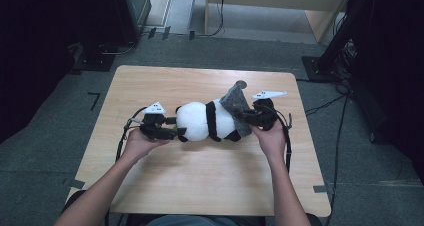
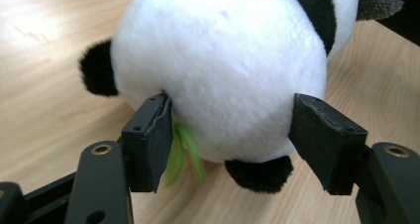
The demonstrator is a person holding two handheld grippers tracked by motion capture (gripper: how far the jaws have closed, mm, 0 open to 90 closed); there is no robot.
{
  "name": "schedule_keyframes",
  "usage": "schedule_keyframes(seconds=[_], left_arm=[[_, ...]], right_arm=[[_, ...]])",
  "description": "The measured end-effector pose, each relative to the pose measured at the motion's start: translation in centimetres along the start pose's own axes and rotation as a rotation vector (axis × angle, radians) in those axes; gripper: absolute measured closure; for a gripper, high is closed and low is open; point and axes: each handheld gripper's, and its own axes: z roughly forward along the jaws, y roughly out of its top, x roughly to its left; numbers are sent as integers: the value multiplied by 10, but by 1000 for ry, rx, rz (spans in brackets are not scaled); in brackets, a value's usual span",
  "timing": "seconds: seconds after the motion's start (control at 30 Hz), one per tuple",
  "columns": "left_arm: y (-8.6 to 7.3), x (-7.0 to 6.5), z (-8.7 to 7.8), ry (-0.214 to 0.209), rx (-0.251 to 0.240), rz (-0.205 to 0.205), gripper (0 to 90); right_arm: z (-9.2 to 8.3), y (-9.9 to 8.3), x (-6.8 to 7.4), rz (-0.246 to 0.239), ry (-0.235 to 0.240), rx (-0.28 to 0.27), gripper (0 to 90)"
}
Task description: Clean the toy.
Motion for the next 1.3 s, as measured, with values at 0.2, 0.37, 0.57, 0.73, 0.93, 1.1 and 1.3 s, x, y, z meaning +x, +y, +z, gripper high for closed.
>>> schedule_keyframes(seconds=[0.2,0.37,0.57,0.73,0.93,1.1,1.3], left_arm=[[15,16,-12,-30,-53,21,353],[24,32,4,-112,0,-1,354],[25,40,24,-101,28,43,141],[19,45,40,-144,-4,65,0],[15,35,48,-226,48,93,0],[13,33,49,-238,62,104,0],[5,27,47,-227,11,86,144]], right_arm=[[1,-2,-3,-4,14,-5,814],[4,-4,-7,-27,38,12,807],[8,-9,-12,-15,72,17,807],[13,-10,-14,-25,76,17,808],[19,-13,-12,-35,77,-4,809],[21,-15,-12,-35,84,-26,808],[22,-16,-13,-33,66,-55,800]])
